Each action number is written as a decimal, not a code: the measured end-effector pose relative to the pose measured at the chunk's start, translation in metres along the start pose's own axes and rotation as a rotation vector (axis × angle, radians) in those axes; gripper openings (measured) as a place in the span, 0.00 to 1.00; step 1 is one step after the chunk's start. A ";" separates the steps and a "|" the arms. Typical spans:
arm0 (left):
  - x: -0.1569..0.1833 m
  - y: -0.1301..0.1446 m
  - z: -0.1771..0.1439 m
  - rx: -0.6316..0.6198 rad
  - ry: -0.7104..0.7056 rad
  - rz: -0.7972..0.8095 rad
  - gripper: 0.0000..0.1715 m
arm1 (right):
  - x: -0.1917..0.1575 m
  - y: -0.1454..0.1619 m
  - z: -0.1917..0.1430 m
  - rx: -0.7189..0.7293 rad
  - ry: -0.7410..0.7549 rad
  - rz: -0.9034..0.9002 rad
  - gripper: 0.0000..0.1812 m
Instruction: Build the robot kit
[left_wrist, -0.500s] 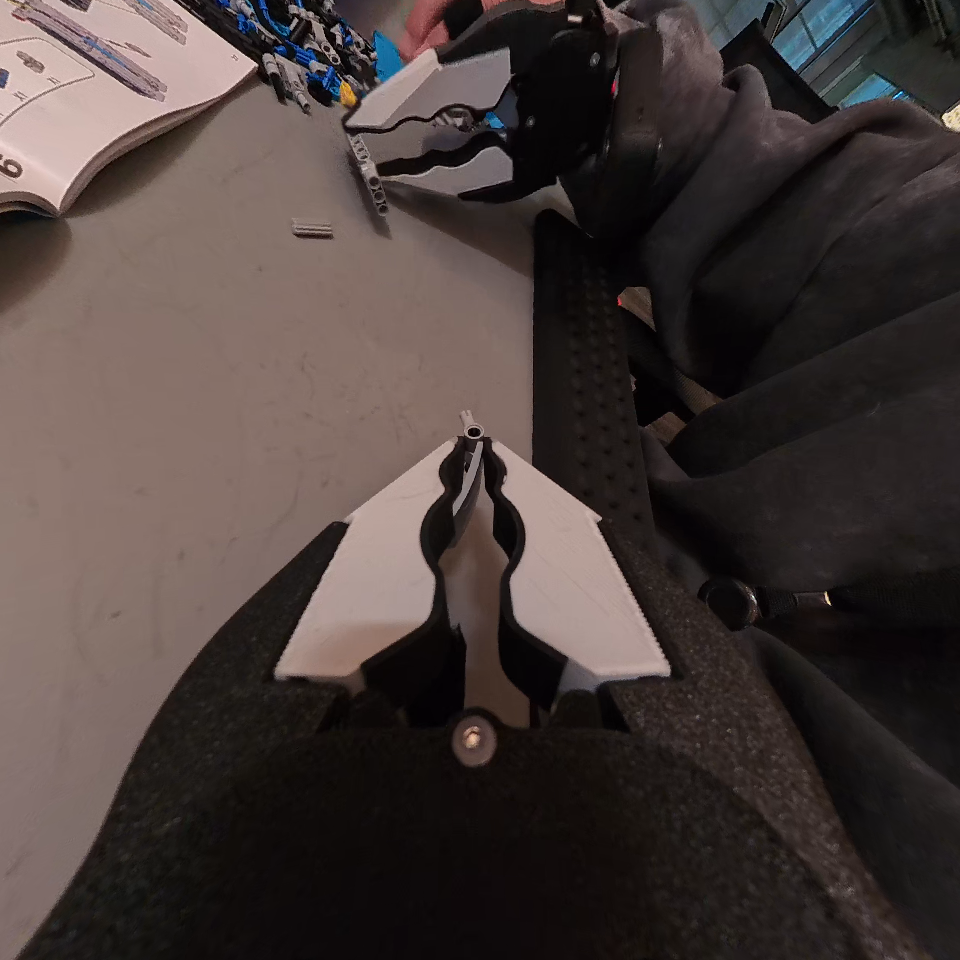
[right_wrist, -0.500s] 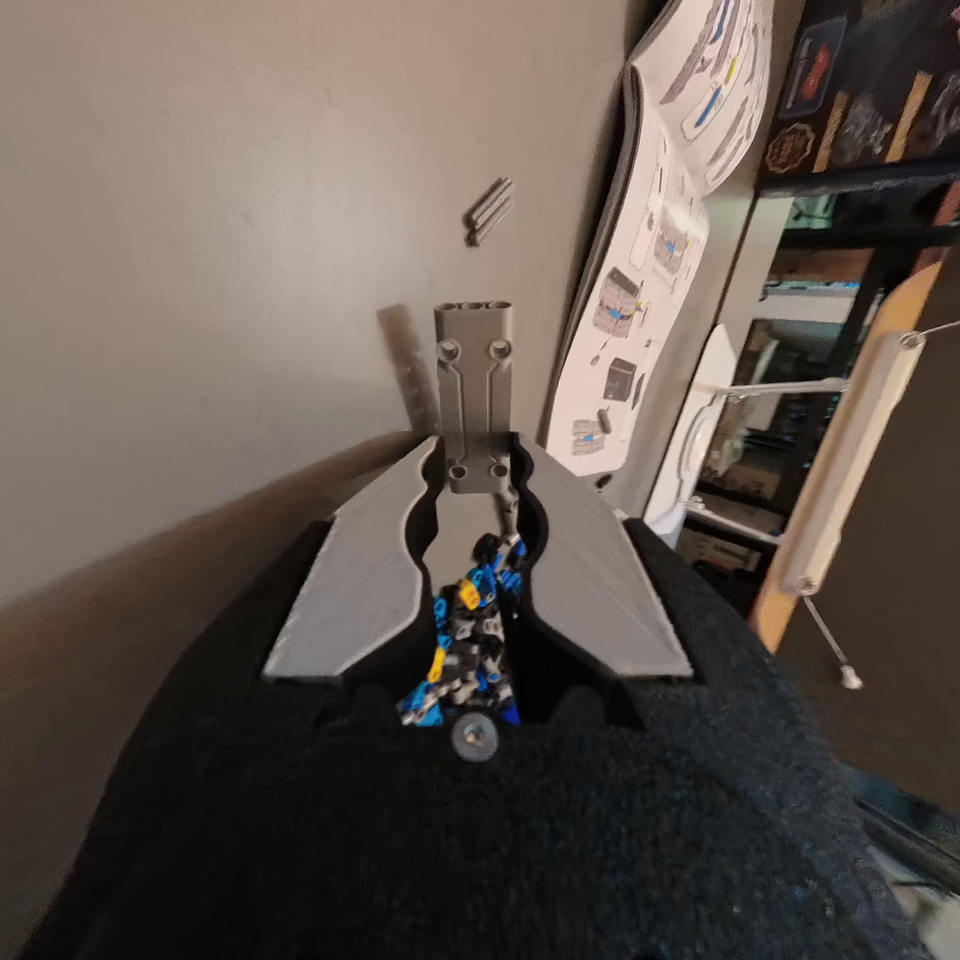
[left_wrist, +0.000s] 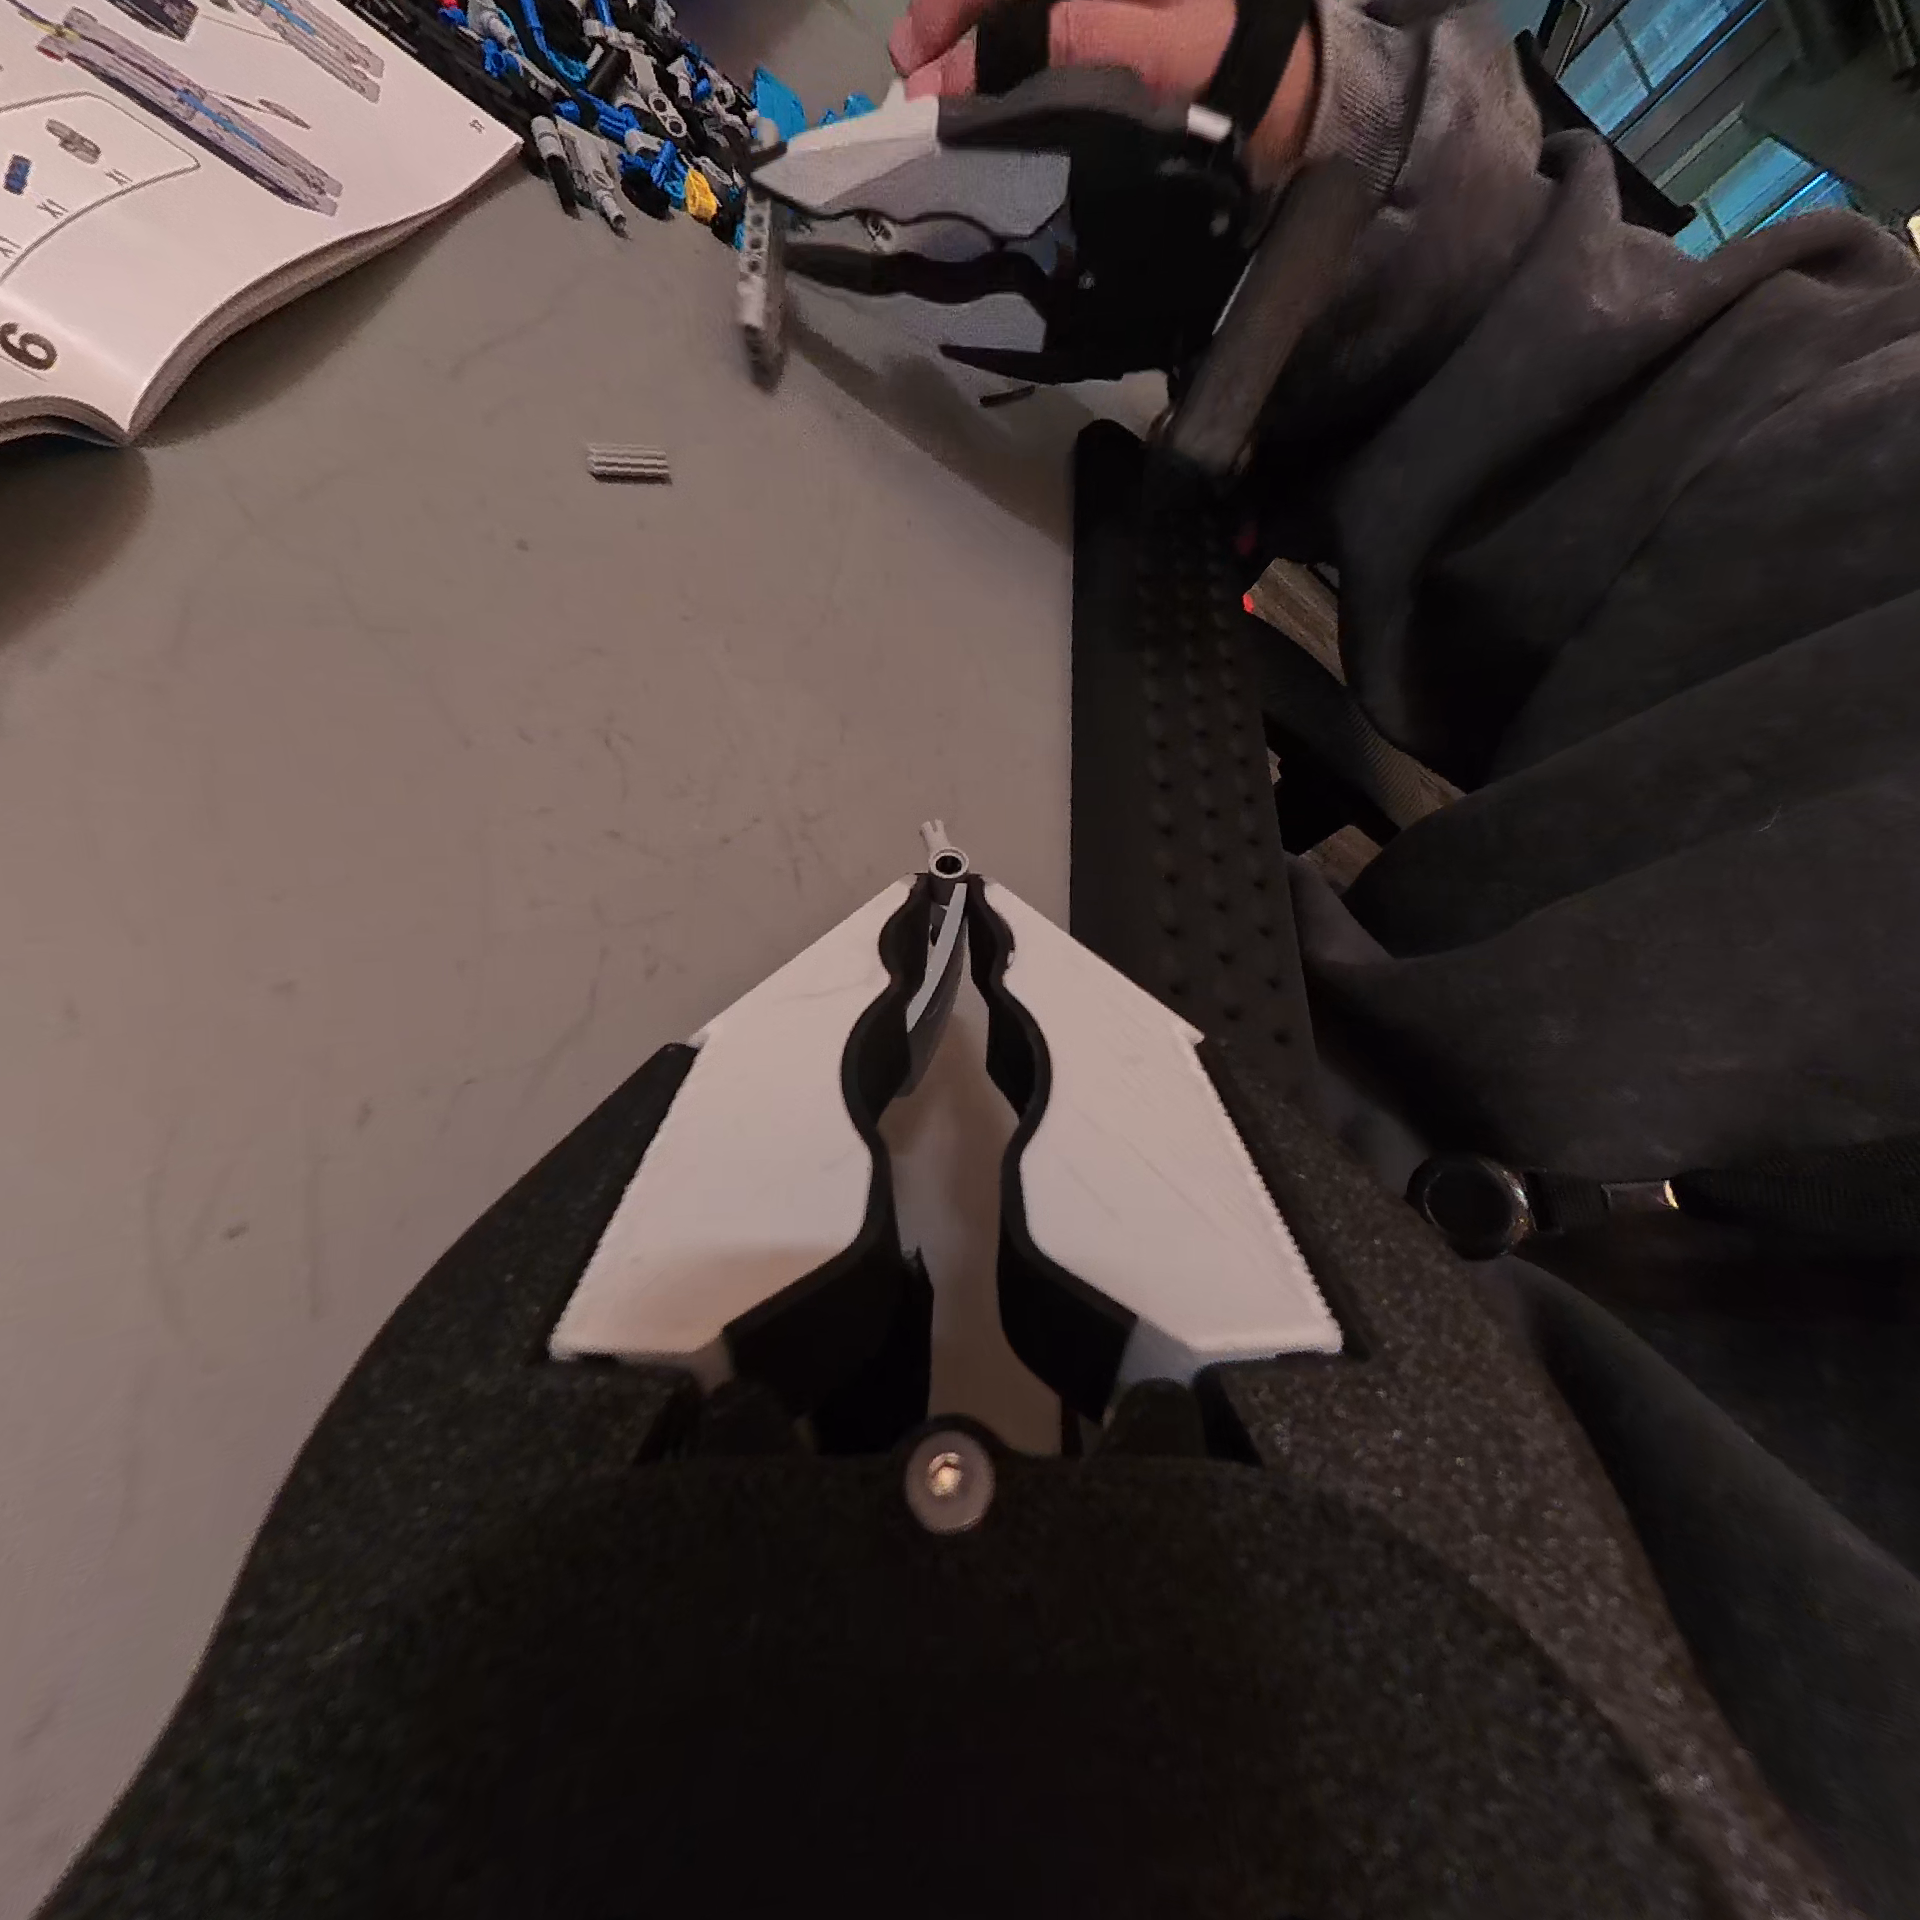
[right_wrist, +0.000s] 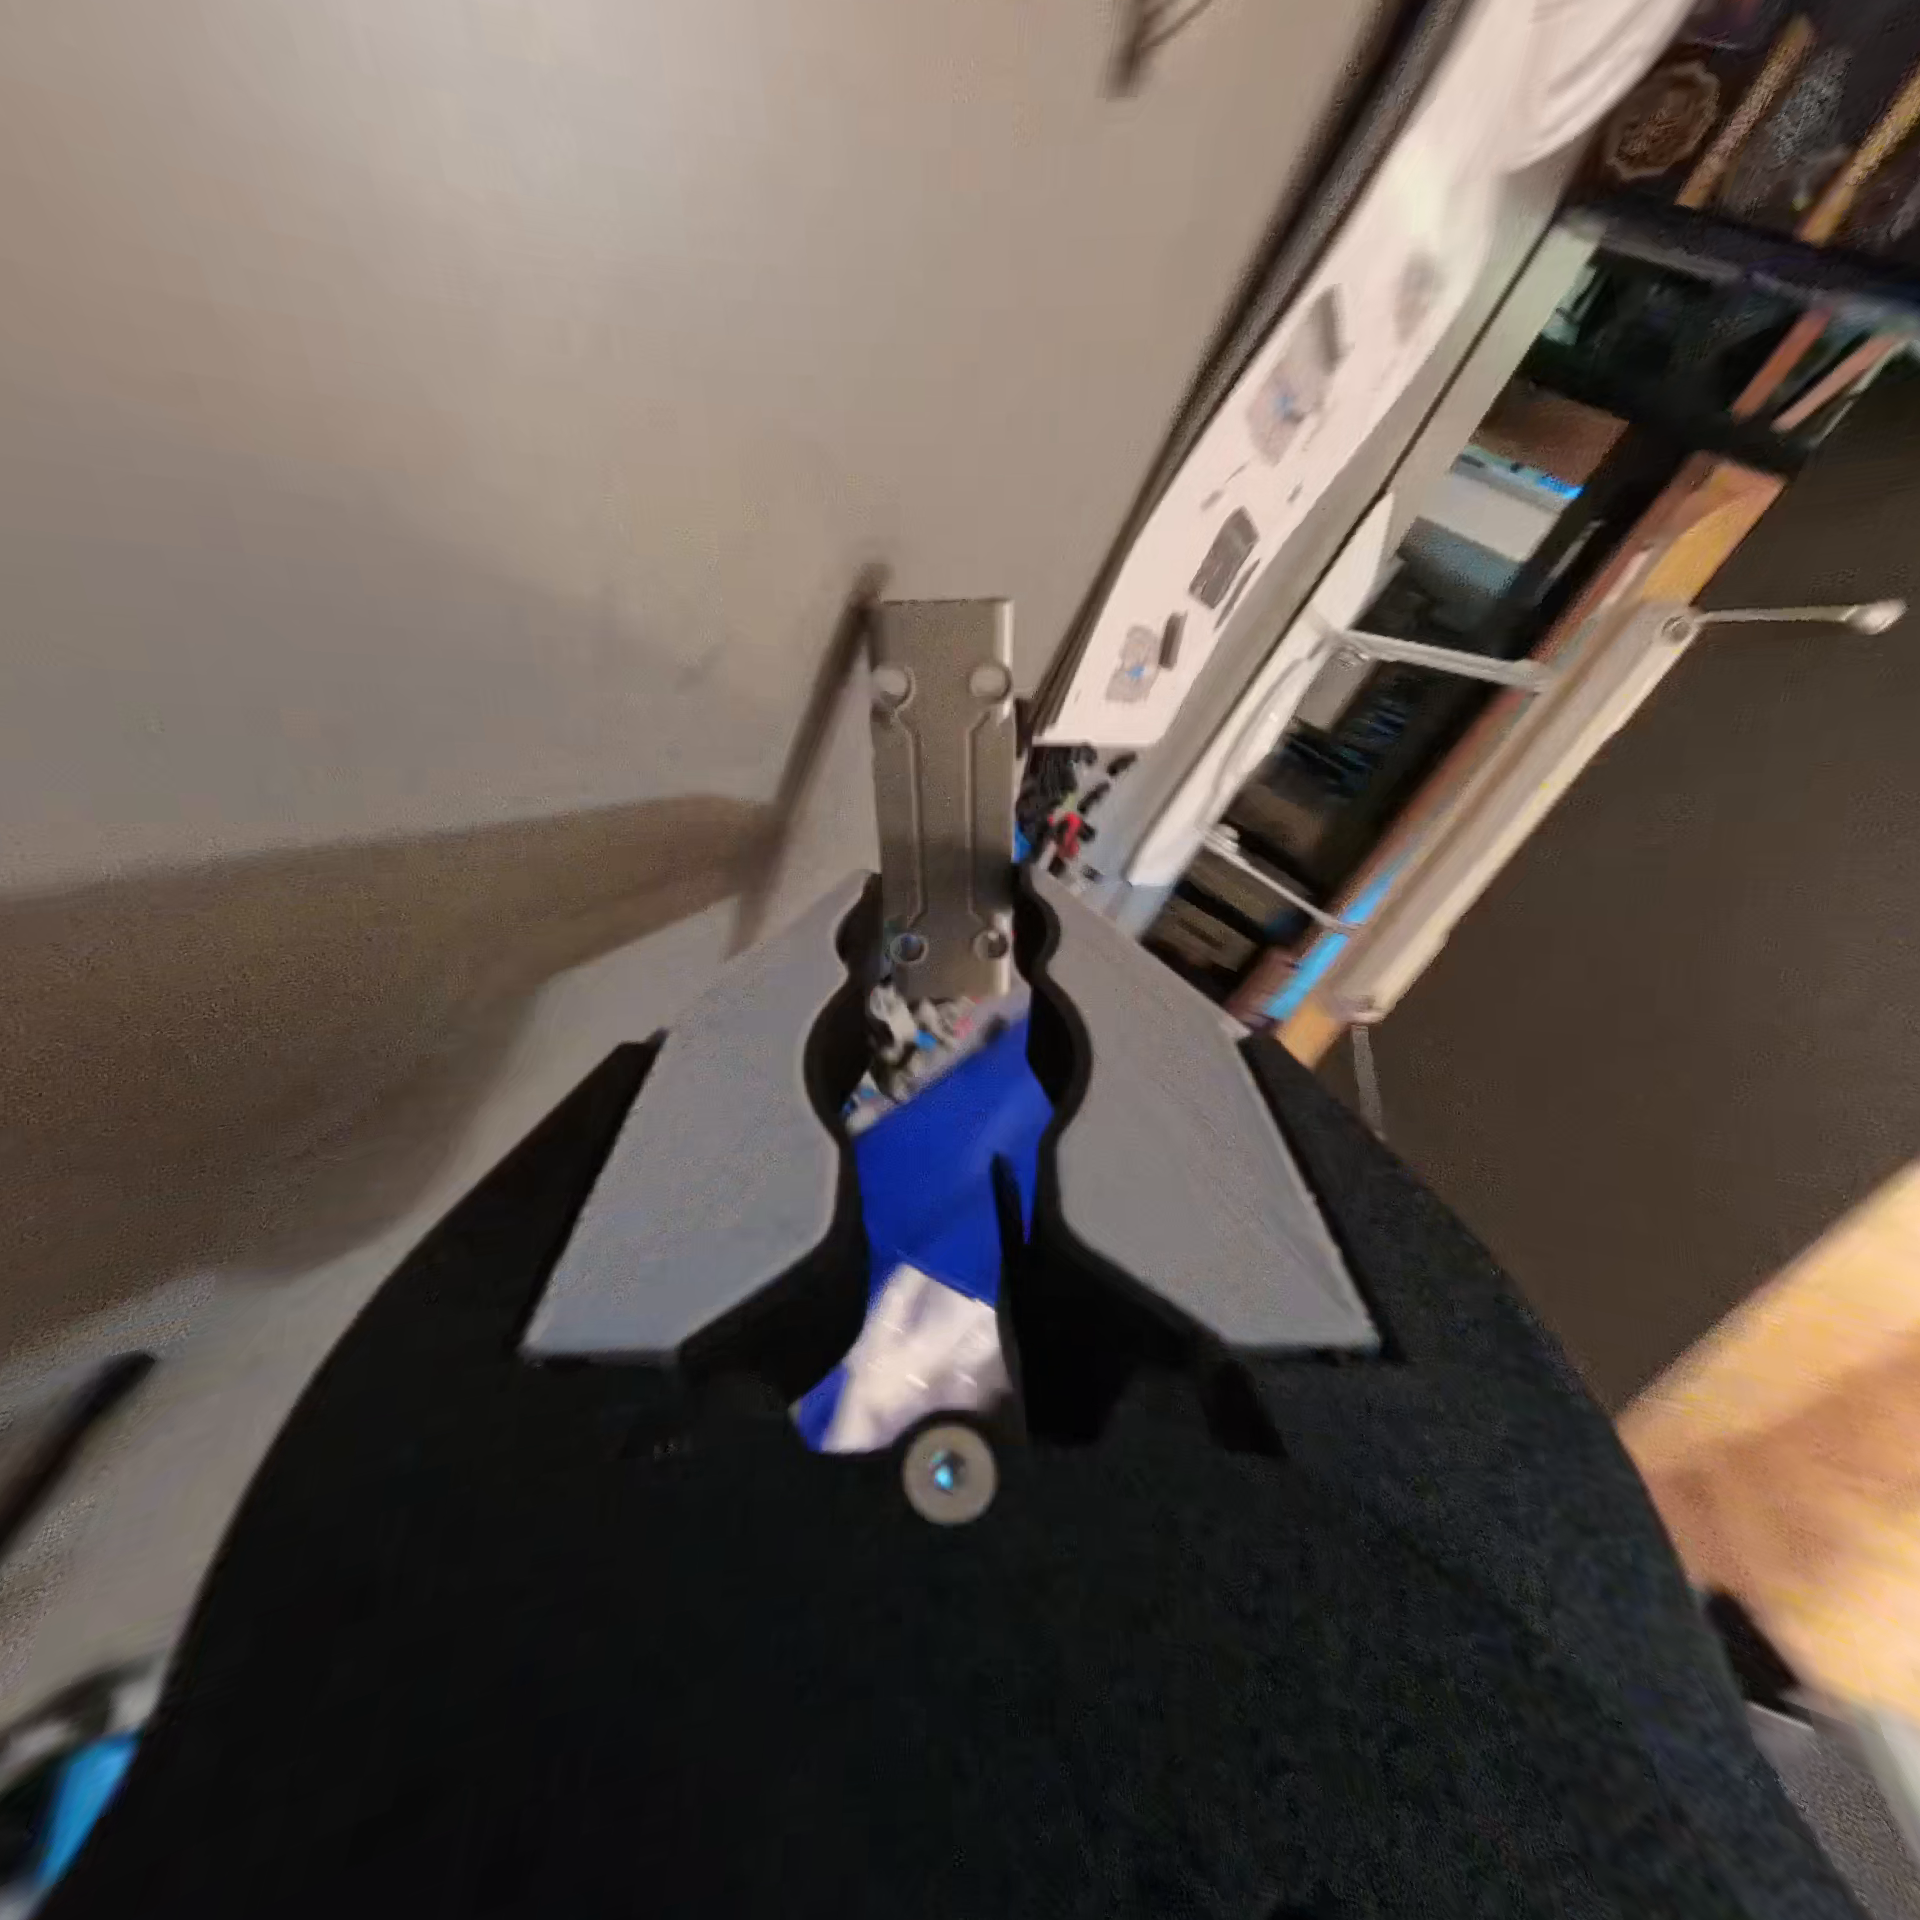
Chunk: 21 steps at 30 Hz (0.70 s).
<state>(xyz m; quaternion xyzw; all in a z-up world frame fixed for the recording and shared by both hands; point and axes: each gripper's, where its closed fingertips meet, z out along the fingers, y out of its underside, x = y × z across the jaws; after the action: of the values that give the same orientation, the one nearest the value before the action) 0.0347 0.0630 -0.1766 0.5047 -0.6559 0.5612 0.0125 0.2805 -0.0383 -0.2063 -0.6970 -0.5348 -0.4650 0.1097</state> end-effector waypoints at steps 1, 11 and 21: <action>0.000 0.000 0.000 -0.002 -0.003 0.002 0.03 | 0.000 0.005 0.002 -0.048 0.043 -0.096 0.13; 0.003 0.000 0.000 0.000 -0.001 0.015 0.03 | -0.032 0.028 -0.004 -0.035 0.079 -0.020 0.13; 0.003 0.000 0.002 -0.001 0.009 0.005 0.03 | -0.050 0.013 -0.036 0.239 -0.241 0.578 0.14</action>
<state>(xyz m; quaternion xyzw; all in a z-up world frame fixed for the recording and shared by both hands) 0.0337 0.0597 -0.1756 0.5004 -0.6575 0.5631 0.0142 0.2725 -0.0993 -0.2204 -0.8520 -0.3749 -0.2629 0.2540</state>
